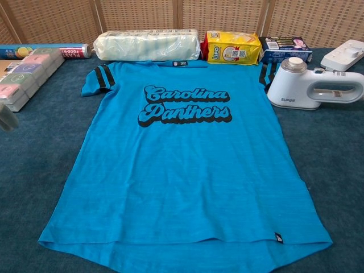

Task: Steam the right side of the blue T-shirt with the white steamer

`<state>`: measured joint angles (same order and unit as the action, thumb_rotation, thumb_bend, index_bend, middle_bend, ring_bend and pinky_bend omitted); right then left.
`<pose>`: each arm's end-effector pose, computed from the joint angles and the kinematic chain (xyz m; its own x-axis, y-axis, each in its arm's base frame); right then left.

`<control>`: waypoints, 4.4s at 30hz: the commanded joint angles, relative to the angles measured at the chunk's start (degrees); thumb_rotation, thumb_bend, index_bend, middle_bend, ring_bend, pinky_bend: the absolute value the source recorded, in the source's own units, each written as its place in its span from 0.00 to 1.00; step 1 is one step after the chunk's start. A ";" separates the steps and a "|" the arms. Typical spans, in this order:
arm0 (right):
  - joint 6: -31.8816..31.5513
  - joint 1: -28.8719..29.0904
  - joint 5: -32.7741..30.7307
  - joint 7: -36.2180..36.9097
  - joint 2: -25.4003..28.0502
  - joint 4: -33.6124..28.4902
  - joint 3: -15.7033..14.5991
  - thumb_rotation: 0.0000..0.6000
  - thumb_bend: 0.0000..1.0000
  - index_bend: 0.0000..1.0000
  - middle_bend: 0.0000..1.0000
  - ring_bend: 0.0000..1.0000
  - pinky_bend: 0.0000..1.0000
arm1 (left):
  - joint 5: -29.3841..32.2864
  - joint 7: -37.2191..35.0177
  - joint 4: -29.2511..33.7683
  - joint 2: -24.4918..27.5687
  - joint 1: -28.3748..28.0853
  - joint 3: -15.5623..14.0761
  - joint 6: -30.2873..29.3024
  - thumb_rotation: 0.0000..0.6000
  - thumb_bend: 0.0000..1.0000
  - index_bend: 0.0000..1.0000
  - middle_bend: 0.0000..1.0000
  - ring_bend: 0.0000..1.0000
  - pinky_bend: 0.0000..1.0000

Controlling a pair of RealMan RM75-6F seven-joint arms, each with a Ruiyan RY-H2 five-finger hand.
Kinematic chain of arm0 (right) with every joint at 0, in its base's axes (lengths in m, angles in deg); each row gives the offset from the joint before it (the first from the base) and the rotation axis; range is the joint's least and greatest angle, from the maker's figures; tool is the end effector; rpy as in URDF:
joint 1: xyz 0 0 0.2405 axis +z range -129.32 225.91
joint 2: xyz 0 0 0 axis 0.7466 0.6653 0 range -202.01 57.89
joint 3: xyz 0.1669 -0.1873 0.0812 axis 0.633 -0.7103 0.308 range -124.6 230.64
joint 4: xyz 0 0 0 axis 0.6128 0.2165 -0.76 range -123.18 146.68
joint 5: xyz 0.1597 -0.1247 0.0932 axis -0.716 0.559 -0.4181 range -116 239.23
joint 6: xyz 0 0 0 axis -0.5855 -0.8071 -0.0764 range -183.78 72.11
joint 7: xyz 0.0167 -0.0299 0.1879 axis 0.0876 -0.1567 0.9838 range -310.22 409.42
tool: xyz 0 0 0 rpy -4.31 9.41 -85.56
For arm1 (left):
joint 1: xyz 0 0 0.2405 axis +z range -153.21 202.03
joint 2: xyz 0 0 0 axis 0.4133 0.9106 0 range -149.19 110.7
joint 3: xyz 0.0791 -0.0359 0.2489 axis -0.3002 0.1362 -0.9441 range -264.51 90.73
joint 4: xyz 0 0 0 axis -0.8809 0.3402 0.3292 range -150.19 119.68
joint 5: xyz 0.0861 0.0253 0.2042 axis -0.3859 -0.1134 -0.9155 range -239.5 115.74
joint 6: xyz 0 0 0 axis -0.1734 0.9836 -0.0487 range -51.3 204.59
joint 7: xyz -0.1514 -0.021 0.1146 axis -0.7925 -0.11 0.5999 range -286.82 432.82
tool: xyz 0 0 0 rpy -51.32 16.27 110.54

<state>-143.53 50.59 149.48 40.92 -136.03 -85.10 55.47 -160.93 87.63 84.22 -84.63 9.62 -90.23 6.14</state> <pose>-0.3075 -0.2128 0.1482 0.4659 0.0162 0.8847 -0.8848 -0.0035 0.4660 -0.2405 0.2304 0.0570 0.5887 0.1899 0.7857 0.7636 -0.4496 -0.4635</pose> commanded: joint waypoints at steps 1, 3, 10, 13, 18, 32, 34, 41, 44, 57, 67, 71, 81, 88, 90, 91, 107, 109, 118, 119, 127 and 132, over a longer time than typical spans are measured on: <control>-0.28 -0.15 0.23 0.20 0.08 0.02 -0.05 0.95 0.28 0.32 0.37 0.42 0.43 | -0.64 1.59 0.44 -0.79 -0.67 -0.33 0.89 1.00 0.17 0.27 0.33 0.26 0.26; -0.39 -0.23 0.36 0.42 0.17 0.07 -0.11 0.95 0.28 0.32 0.37 0.42 0.43 | -1.27 2.67 0.62 -1.39 -1.08 -0.62 1.56 1.00 0.17 0.27 0.33 0.26 0.26; -0.74 -0.78 1.65 2.48 0.24 1.22 -1.07 0.95 0.28 0.32 0.37 0.42 0.43 | -3.51 7.01 -0.32 -4.73 -0.90 -2.10 1.65 1.00 0.23 0.27 0.33 0.26 0.26; -0.66 -0.77 2.19 3.27 0.20 1.81 -1.34 0.95 0.28 0.32 0.37 0.42 0.43 | -4.45 8.39 -1.15 -5.94 -0.31 -2.89 1.02 1.00 0.23 0.27 0.32 0.24 0.26; -0.95 -0.70 3.59 4.81 0.13 2.83 -1.73 0.95 0.28 0.32 0.37 0.42 0.43 | -6.75 9.52 -3.43 -8.87 1.49 -4.43 -1.83 0.99 0.17 0.21 0.29 0.22 0.26; -3.04 -1.64 7.02 8.51 0.10 5.39 -3.29 0.95 0.28 0.32 0.37 0.43 0.43 | -9.98 12.76 -12.21 -16.99 6.34 -7.30 -7.32 0.98 0.14 0.21 0.29 0.22 0.26; -3.50 -1.94 7.31 9.02 0.15 5.78 -3.50 0.95 0.28 0.32 0.37 0.43 0.43 | -9.97 12.71 -13.25 -18.03 6.68 -7.66 -7.22 0.99 0.14 0.20 0.29 0.22 0.26; -5.13 -2.97 8.13 10.54 0.35 6.68 -4.03 0.95 0.28 0.32 0.37 0.43 0.43 | -9.80 12.77 -17.17 -21.65 7.13 -7.82 -6.83 0.99 0.15 0.21 0.29 0.22 0.26; -5.54 -3.21 8.39 11.34 0.33 6.69 -4.13 0.95 0.28 0.32 0.37 0.43 0.43 | -9.75 12.58 -18.08 -22.99 7.11 -7.53 -7.06 0.99 0.16 0.21 0.29 0.22 0.26; -5.79 -3.67 8.26 11.94 0.35 6.94 -4.09 0.95 0.28 0.32 0.37 0.43 0.43 | -8.77 12.60 -19.24 -26.31 5.59 -6.16 -5.64 1.00 0.16 0.21 0.29 0.22 0.26; -5.92 -3.93 7.97 12.31 0.30 7.17 -3.91 0.95 0.28 0.32 0.37 0.43 0.43 | -8.22 12.71 -19.66 -28.18 4.74 -5.72 -5.09 1.00 0.18 0.21 0.29 0.22 0.26; -5.80 -4.00 7.81 12.48 0.15 7.42 -3.89 0.95 0.28 0.32 0.37 0.43 0.44 | -7.83 13.12 -19.62 -28.61 4.38 -5.51 -4.78 1.00 0.18 0.20 0.29 0.22 0.26; -5.96 -4.19 7.76 12.42 0.29 7.27 -3.78 0.95 0.28 0.32 0.37 0.44 0.44 | -6.86 13.36 -19.48 -29.62 3.50 -4.90 -4.01 1.00 0.20 0.20 0.29 0.22 0.27; -5.96 -4.36 7.61 12.11 0.22 7.14 -3.72 0.95 0.28 0.32 0.37 0.44 0.44 | -5.32 13.60 -18.93 -31.69 2.25 -3.16 -2.91 1.00 0.21 0.20 0.29 0.22 0.30; -5.99 -4.41 7.59 12.01 0.18 7.04 -3.69 0.95 0.28 0.32 0.37 0.44 0.44 | -5.04 13.89 -18.72 -32.15 1.80 -2.62 -2.73 1.00 0.21 0.21 0.29 0.22 0.30; -5.98 -4.43 7.52 11.97 0.18 7.02 -3.66 0.95 0.28 0.32 0.37 0.44 0.44 | -4.92 14.00 -18.59 -32.31 1.66 -2.41 -2.73 1.00 0.21 0.21 0.29 0.22 0.30; -5.83 -4.66 7.04 11.51 0.21 6.68 -3.44 0.95 0.28 0.32 0.37 0.44 0.44 | -1.02 4.31 -10.36 -25.59 -0.68 -2.74 -0.48 1.00 0.22 0.20 0.29 0.22 0.32; -5.77 -4.65 7.04 11.47 0.17 6.66 -3.44 0.95 0.28 0.32 0.37 0.44 0.44 | -1.66 3.65 -9.90 -23.80 -0.76 -3.54 -0.81 1.00 0.22 0.21 0.29 0.22 0.32; -5.25 -4.40 7.13 10.92 -0.26 6.43 -3.41 0.95 0.28 0.32 0.37 0.44 0.45 | -4.16 3.42 -8.41 -17.32 -0.29 -7.59 -1.63 1.00 0.22 0.21 0.29 0.22 0.32; -5.26 -4.41 7.11 10.91 -0.30 6.43 -3.40 0.95 0.28 0.32 0.37 0.44 0.45 | -4.18 3.62 -8.46 -17.24 -0.30 -7.72 -1.46 0.99 0.22 0.21 0.29 0.22 0.32; -5.94 -4.92 7.12 11.43 -0.38 6.74 -3.50 0.95 0.28 0.32 0.37 0.44 0.45 | -6.32 9.59 -13.01 -19.99 0.37 -7.66 -2.22 0.99 0.24 0.26 0.29 0.22 0.32; -6.41 -5.18 7.12 11.94 -0.55 7.07 -3.44 0.95 0.28 0.32 0.37 0.45 0.45 | -6.57 9.60 -15.90 -22.58 0.99 -7.64 -2.84 0.99 0.26 0.31 0.29 0.22 0.32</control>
<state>-149.94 45.41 156.61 52.85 -136.57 -78.04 52.02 -167.21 97.31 69.00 -106.56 10.32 -97.92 3.63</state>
